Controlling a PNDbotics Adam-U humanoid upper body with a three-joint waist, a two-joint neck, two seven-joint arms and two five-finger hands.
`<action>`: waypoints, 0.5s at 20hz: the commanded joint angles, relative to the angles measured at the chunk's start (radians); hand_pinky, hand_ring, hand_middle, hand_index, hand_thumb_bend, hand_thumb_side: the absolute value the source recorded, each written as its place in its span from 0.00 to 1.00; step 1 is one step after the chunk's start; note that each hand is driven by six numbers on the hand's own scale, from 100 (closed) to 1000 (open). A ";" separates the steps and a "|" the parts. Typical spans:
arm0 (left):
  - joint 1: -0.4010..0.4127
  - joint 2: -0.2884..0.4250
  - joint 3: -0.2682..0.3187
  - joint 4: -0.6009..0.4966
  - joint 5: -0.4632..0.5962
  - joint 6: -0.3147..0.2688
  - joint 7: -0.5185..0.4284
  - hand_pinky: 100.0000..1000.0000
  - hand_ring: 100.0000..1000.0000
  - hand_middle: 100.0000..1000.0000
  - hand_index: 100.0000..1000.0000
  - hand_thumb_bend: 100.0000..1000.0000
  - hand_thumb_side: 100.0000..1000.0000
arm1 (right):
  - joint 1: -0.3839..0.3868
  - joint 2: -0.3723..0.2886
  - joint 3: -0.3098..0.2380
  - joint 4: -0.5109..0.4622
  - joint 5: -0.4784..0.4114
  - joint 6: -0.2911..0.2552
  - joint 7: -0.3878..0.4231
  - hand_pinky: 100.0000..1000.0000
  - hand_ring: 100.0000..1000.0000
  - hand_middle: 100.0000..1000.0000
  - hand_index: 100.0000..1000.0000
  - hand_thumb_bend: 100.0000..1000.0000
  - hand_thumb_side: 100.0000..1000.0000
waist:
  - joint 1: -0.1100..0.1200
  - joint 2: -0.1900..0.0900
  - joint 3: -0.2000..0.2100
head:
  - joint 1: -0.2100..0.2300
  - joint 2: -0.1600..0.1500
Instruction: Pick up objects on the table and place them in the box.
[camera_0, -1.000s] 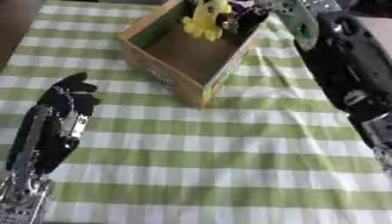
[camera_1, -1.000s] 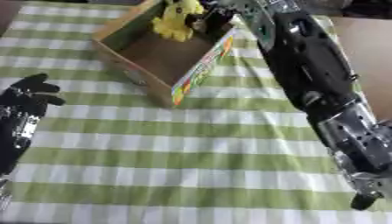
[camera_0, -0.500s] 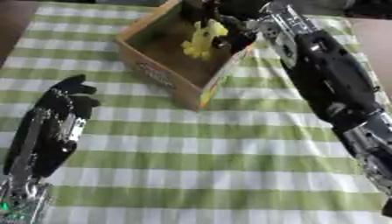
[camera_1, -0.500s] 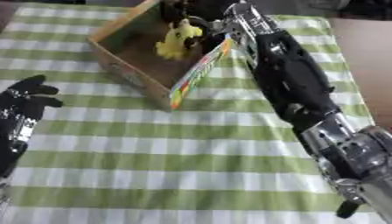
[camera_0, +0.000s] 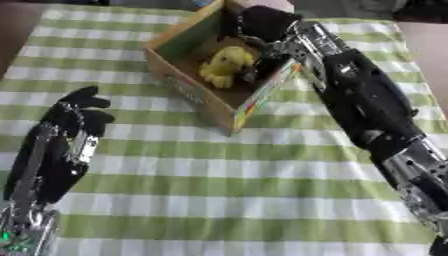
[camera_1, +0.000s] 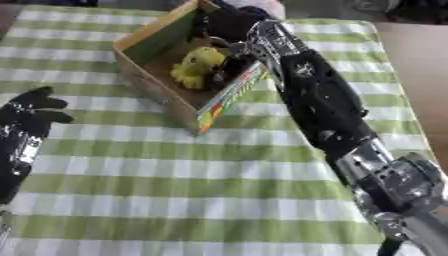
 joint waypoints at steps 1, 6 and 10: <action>-0.011 0.002 0.001 -0.019 0.002 -0.001 0.002 0.81 0.61 0.64 0.85 0.26 0.65 | -0.031 -0.019 -0.001 -0.043 0.018 0.011 -0.054 0.86 0.76 0.76 0.94 0.55 0.32 | 0.006 -0.017 -0.004 | 0.003 -0.009; -0.008 0.003 0.003 -0.018 0.001 -0.001 0.002 0.81 0.61 0.64 0.85 0.26 0.65 | -0.049 -0.036 0.020 -0.110 0.002 0.021 -0.113 0.86 0.76 0.75 0.98 0.61 0.36 | 0.008 -0.021 -0.014 | 0.008 -0.006; -0.001 0.007 0.006 -0.016 -0.001 0.000 0.004 0.81 0.61 0.64 0.85 0.26 0.65 | -0.060 -0.058 0.043 -0.174 -0.038 0.006 -0.105 0.86 0.76 0.76 0.99 0.60 0.34 | 0.011 -0.026 -0.030 | 0.013 -0.003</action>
